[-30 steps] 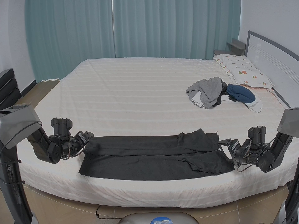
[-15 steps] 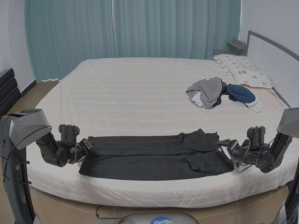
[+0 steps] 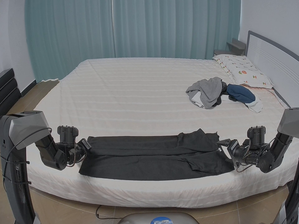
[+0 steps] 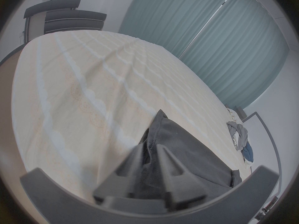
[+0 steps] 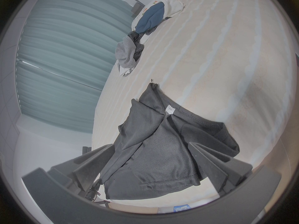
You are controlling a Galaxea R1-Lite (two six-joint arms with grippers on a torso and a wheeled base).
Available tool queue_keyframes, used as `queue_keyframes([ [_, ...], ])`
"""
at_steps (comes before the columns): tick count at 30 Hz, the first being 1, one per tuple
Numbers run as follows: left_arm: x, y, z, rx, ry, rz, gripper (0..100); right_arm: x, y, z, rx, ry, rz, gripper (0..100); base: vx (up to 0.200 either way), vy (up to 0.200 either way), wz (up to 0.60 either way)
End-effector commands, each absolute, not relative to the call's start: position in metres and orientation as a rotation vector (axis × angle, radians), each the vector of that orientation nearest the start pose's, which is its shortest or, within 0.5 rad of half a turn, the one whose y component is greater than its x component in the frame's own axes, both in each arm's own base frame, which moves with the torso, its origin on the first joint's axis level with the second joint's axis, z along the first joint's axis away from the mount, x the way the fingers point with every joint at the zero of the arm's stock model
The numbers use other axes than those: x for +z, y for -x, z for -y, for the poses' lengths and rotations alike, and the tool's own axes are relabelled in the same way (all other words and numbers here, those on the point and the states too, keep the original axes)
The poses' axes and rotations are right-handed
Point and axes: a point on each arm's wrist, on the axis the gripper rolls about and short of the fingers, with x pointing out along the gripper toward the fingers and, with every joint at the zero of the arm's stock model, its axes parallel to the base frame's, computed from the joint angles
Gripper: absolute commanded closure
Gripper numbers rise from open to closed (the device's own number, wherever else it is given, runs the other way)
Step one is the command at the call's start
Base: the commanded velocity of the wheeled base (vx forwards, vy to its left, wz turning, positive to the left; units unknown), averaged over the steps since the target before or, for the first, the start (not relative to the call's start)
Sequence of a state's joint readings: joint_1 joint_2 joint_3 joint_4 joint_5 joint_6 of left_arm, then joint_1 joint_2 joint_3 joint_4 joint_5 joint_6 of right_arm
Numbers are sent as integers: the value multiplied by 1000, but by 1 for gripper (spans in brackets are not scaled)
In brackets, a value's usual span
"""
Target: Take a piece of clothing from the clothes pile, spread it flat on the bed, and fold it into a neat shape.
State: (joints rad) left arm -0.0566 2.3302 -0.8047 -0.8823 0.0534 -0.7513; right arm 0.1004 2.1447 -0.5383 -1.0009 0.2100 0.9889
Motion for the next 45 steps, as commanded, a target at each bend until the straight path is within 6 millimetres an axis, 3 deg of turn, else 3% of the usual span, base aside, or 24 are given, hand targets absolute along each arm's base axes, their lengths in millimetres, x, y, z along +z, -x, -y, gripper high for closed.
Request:
queue_keyframes([
  [1,-9,-372,19,231,697,-583,0,16,-314,-37,-20,-976,-706,0,0,0,0],
  [6,10,-372,17,201,768,-480,0,21,-313,-34,-18,-976,-691,0,0,0,0],
  [12,15,-371,15,195,791,-461,0,21,-313,-35,-17,-976,-692,0,100,0,0],
  [32,16,-367,15,175,783,-475,0,21,-313,-36,-14,-974,-694,0,30,0,0],
  [35,21,-364,15,147,760,-482,0,21,-313,-36,-14,-972,-694,0,0,0,0],
  [45,7,-327,2,-28,598,-676,0,20,-313,-36,-14,-971,-695,0,0,0,0],
])
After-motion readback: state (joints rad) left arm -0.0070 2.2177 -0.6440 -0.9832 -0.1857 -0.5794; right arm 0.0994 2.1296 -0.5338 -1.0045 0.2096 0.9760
